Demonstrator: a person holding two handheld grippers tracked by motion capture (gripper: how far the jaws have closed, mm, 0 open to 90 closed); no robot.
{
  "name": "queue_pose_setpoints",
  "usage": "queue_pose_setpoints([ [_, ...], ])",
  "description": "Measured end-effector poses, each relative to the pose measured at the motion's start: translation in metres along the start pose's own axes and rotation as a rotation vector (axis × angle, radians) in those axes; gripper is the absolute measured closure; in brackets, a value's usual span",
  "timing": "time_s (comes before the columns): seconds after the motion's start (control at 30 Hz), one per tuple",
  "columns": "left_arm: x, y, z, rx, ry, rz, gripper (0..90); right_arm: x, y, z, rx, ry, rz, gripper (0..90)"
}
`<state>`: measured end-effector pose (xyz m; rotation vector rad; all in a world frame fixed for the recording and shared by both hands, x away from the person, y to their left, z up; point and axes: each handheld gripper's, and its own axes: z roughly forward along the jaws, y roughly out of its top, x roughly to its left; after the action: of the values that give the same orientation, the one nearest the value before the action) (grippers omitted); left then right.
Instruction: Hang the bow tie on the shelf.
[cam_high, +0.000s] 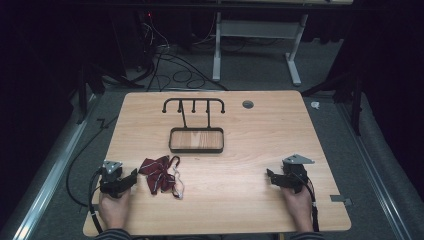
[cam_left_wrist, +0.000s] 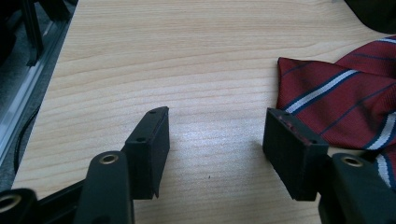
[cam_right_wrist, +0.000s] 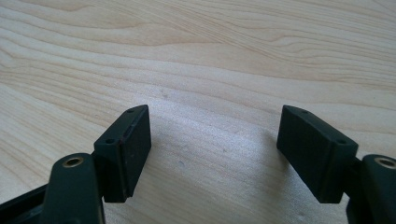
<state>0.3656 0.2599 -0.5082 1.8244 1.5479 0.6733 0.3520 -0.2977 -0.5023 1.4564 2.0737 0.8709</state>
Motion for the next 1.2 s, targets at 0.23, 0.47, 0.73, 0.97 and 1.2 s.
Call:
queue_pose_setpoints([
  [0.23,0.0002,0.0,-0.0001,0.002,-0.003,0.003,41.1,0.0,0.0,0.0,0.0,0.0,0.001,27.2],
  [0.47,-0.0008,-0.0001,0.0001,-0.002,0.001,0.004,42.3,-0.0001,0.0,0.0,0.0,0.0,-0.001,27.3],
  [0.73,-0.0005,0.0,-0.0001,-0.001,-0.002,0.002,42.4,0.0,0.0001,0.0,0.0,-0.001,0.001,27.3],
  [0.97,-0.0002,-0.0002,-0.0007,0.0,-0.001,0.002,43.5,-0.0001,0.0001,0.0,0.0,0.0,-0.001,27.3],
  [1.2,0.0006,-0.0003,-0.004,-0.011,-0.004,-0.002,45.3,-0.0001,0.0001,0.0,0.0,-0.001,-0.001,27.3],
])
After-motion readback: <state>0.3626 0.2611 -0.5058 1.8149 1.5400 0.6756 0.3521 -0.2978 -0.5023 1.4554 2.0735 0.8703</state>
